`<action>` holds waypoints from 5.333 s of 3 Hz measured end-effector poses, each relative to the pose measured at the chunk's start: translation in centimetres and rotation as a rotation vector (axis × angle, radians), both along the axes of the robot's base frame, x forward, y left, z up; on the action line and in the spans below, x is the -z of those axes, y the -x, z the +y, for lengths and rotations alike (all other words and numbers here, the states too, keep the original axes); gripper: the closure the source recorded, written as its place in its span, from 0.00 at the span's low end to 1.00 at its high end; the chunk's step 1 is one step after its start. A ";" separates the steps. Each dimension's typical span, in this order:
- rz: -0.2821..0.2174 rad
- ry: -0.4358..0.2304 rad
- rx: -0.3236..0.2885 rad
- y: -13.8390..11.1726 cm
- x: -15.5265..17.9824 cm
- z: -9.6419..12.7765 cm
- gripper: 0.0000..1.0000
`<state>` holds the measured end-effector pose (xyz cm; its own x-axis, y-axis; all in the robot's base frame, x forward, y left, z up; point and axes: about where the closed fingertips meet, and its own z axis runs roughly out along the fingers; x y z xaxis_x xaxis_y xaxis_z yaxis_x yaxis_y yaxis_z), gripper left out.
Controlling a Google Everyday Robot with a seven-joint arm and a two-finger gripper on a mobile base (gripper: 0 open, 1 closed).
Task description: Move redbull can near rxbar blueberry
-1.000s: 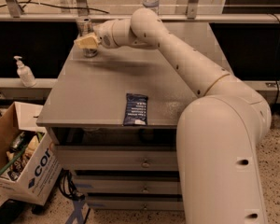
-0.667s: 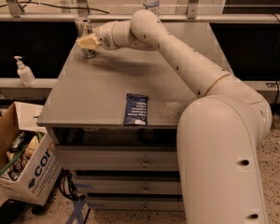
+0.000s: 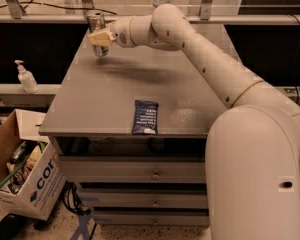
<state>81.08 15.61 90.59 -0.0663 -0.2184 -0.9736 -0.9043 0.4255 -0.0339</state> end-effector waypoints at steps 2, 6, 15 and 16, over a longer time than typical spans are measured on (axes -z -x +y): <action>0.013 -0.041 -0.065 5.8 -2.5 -4.7 1.00; 0.148 0.002 -0.054 18.7 2.0 -17.9 1.00; 0.086 -0.043 -0.042 21.6 4.4 -22.0 0.15; 0.045 -0.075 -0.096 22.0 3.7 -21.5 0.00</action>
Offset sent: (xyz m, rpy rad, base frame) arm -0.1051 -0.0946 0.0208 0.0426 0.0421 0.0914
